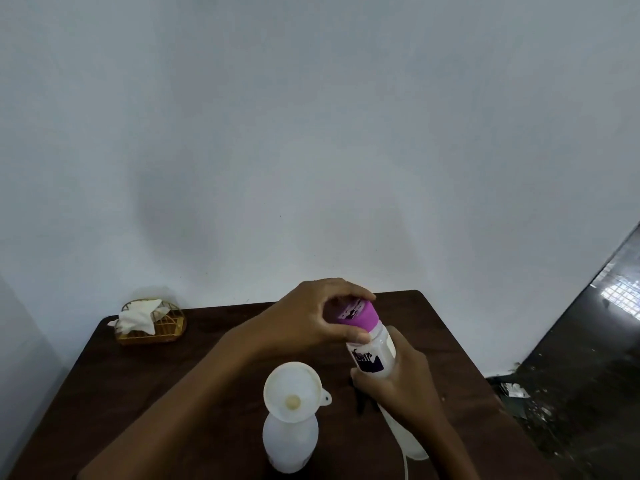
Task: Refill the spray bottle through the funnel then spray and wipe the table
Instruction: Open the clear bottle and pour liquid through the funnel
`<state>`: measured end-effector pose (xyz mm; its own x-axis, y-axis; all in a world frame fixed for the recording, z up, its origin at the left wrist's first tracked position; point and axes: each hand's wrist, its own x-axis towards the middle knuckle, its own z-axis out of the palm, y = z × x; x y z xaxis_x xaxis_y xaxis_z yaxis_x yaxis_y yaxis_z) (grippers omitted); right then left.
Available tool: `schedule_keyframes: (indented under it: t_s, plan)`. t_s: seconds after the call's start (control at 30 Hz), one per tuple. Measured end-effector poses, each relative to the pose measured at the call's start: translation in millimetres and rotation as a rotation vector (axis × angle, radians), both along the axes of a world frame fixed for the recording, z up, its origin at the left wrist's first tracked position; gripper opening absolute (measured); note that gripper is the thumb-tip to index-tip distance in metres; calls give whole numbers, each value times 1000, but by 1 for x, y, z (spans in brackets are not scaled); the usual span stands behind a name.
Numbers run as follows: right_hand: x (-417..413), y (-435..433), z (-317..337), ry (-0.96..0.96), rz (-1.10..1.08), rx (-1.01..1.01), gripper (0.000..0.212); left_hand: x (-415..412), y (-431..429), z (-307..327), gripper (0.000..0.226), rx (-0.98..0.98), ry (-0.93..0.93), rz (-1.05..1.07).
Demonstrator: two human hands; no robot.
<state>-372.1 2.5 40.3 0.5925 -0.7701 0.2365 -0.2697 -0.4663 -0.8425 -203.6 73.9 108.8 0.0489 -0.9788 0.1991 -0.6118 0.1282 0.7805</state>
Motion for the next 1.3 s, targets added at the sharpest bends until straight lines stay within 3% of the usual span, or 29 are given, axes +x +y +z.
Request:
schedule_keyframes:
  t_s: [0.13, 0.37, 0.47, 0.6, 0.73, 0.87, 0.93, 1.3]
  plan:
    - [1, 1, -4, 31, 44, -4, 32, 4, 12, -9, 40, -27, 189, 129]
    - [1, -8, -15, 129, 155, 10, 32, 27, 52, -53, 32, -39, 850, 404]
    - [1, -13, -23, 240, 214, -27, 32, 33, 74, -80, 24, -21, 1028, 463]
    - [2, -21, -32, 340, 302, -58, 39, 27, 90, -105, 25, 26, 958, 626]
    - [7, -26, -37, 393, 348, -86, 42, 17, 91, -124, 12, 81, 631, 812]
    - [12, -31, -39, 465, 347, -120, 40, 7, 89, -137, 45, 204, 431, 747]
    - [15, -33, -41, 512, 354, -148, 39, 4, 88, -140, 52, 222, 414, 739]
    - [23, -32, -35, 684, 381, -286, 37, 0, 87, -149, 45, 220, 564, 716]
